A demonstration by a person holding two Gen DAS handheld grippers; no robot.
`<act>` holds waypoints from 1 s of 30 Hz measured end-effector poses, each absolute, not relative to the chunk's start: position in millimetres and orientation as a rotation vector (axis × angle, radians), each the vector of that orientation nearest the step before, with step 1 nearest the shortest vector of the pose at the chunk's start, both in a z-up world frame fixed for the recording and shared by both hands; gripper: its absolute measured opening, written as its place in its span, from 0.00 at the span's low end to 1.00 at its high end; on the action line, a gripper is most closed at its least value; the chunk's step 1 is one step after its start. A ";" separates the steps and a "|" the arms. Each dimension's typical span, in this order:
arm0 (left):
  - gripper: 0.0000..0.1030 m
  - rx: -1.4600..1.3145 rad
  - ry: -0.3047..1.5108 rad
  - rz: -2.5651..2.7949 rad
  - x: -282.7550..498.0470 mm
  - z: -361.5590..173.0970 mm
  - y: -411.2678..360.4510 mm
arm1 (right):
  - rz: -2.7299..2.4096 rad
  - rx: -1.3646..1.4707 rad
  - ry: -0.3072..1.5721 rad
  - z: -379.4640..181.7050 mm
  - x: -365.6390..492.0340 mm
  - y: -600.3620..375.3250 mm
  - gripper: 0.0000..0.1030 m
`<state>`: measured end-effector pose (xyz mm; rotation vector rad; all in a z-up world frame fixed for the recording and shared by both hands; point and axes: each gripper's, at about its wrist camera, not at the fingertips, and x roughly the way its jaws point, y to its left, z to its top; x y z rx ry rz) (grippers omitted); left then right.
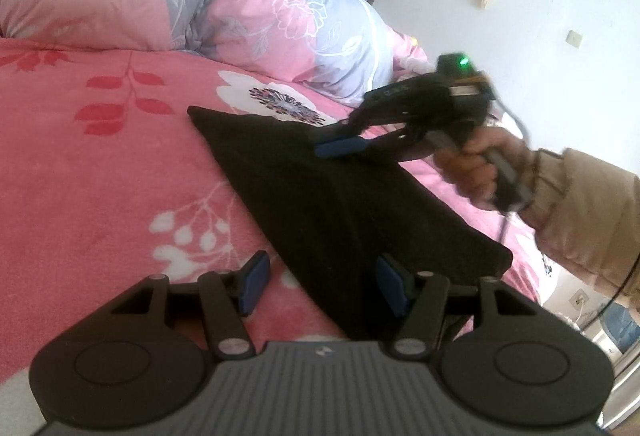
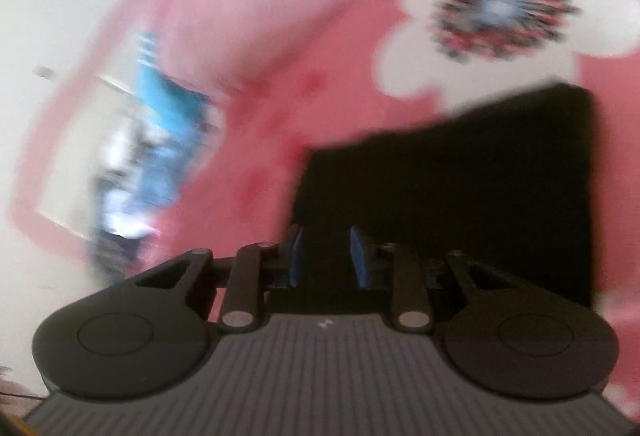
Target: Fold clothes
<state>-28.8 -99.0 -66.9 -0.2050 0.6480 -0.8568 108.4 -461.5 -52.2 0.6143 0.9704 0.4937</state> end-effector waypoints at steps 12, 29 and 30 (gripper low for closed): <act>0.59 -0.191 0.645 -0.851 -27.3 -68.3 -101.4 | 0.171 0.855 0.702 -58.6 137.9 -539.5 0.21; 0.59 -0.180 0.640 -0.848 -29.6 -68.3 -102.0 | 0.055 1.160 0.646 -87.1 95.4 -594.7 0.25; 0.59 -0.181 0.640 -0.848 -29.5 -68.5 -101.8 | 0.060 1.153 0.628 -82.1 89.8 -595.4 0.25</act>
